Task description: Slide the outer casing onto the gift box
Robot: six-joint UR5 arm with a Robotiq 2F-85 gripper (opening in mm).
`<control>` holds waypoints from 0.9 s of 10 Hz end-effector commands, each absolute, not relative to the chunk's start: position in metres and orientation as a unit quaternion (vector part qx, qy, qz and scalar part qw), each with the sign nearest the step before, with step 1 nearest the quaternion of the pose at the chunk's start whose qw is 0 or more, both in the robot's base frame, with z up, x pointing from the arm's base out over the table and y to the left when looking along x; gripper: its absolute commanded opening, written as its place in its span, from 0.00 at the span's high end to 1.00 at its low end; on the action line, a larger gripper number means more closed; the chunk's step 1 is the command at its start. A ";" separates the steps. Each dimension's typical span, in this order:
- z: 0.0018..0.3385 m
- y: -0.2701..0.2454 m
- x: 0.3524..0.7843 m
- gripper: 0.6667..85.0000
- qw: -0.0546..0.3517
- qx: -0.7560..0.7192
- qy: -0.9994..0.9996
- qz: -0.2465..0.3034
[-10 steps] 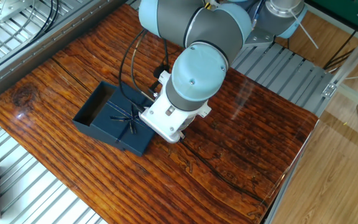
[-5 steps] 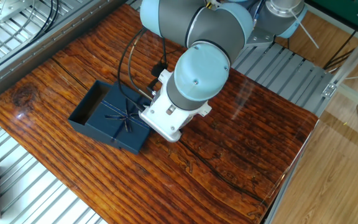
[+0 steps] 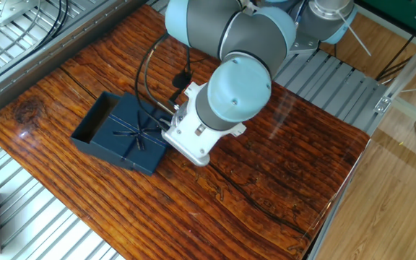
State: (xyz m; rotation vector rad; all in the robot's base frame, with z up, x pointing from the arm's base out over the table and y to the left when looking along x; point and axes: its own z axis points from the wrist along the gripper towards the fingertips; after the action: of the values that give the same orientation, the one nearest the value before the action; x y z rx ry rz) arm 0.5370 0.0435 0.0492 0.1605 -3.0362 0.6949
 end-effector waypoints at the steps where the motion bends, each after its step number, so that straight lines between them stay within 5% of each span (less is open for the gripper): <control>1: 0.055 0.028 0.542 1.00 0.006 0.065 -0.966 0.251; 2: 0.054 0.030 0.542 1.00 0.006 0.063 -0.967 0.245; 4: 0.039 0.064 0.536 1.00 0.012 0.035 -0.990 0.138; 9: 0.040 0.063 0.535 1.00 0.018 0.022 -0.993 0.117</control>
State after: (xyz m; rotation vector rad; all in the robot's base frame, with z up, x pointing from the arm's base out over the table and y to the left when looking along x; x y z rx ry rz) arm 0.5330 0.0548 0.0433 0.1174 -3.0661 0.4274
